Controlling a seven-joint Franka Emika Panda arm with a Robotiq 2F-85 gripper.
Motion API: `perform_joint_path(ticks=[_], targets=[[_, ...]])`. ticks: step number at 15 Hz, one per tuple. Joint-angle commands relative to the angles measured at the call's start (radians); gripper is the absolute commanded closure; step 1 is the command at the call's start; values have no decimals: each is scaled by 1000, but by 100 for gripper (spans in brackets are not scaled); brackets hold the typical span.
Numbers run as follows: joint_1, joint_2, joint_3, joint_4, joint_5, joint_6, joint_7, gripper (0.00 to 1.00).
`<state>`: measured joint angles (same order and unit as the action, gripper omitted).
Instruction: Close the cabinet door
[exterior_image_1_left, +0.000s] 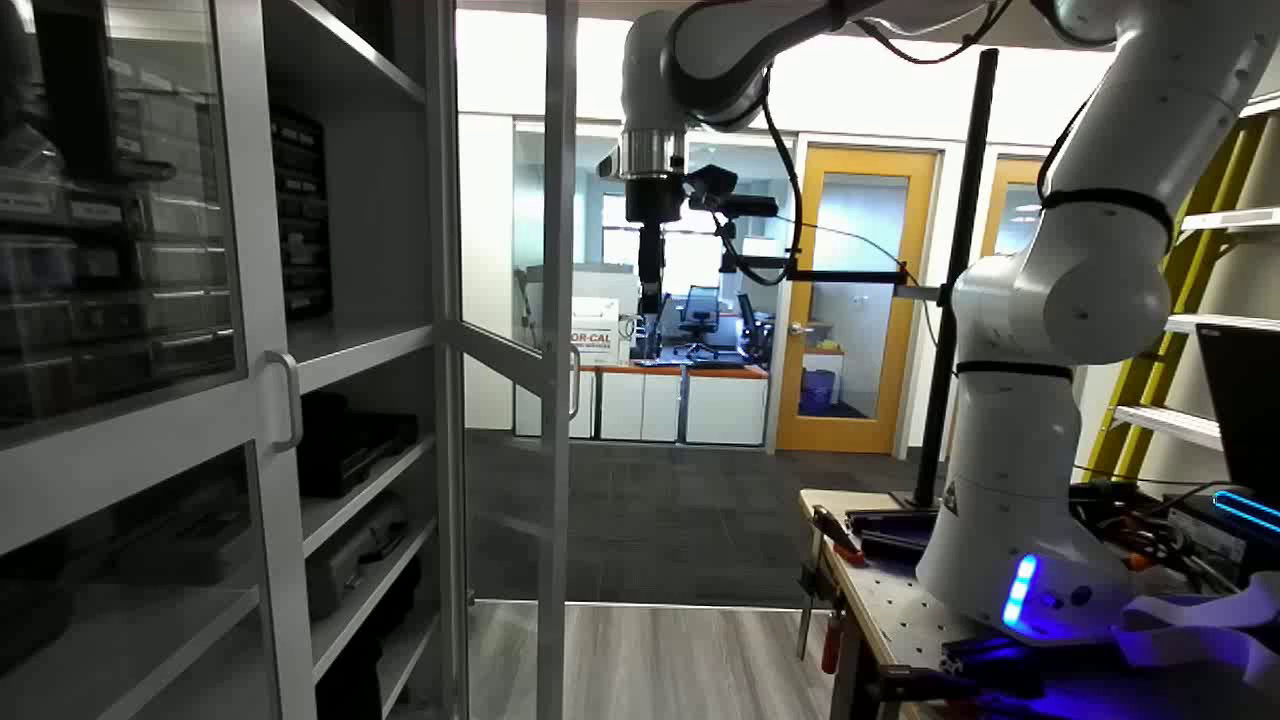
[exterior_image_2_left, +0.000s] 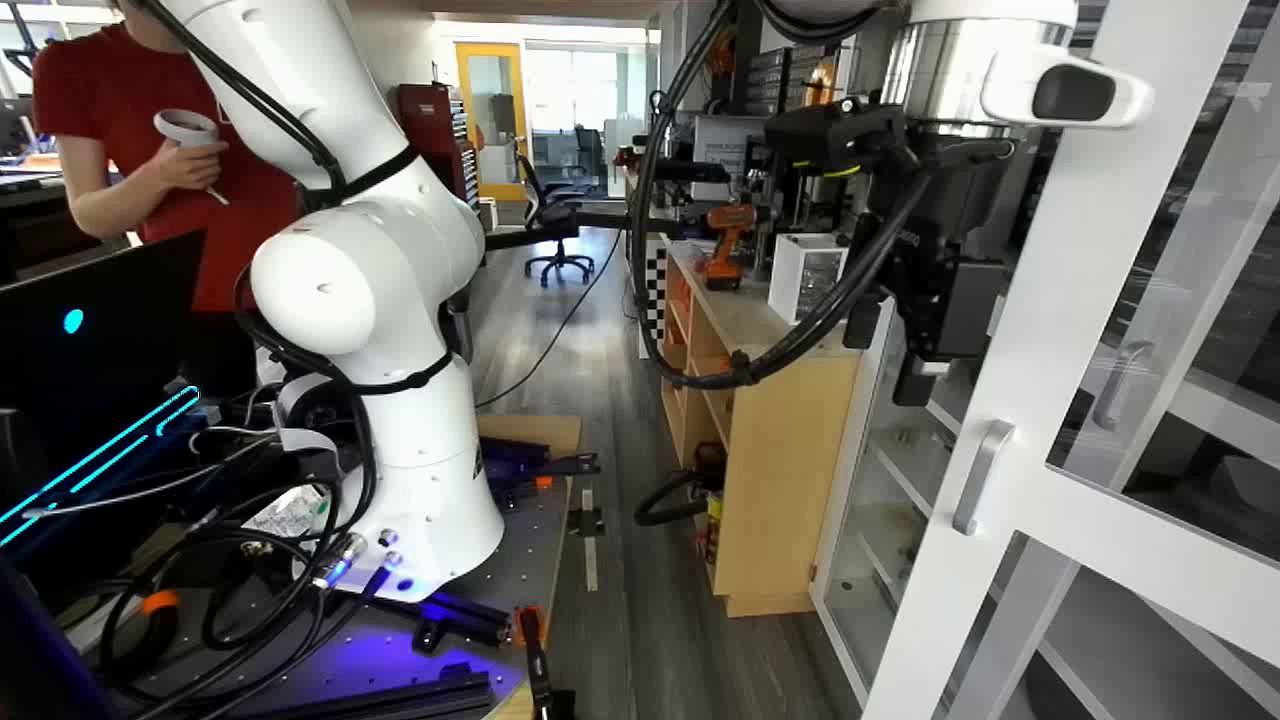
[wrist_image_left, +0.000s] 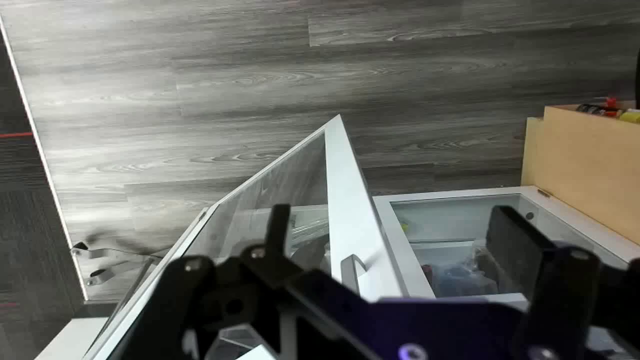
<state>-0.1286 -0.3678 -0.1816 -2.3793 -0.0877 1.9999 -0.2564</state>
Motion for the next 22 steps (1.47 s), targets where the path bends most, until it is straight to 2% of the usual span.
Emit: perform_joint_path(ticks=[1,8,11,16,22], targets=[[1,0,-1,1,0,-2,0,0],[1,0,0,1,0,-2,0,0],[2,-12,-14,-13,6,42,-34,0],[1,-35,-71,-48,31,219,-176,0],[22,-4,-158,-80,147,323,-348,0]])
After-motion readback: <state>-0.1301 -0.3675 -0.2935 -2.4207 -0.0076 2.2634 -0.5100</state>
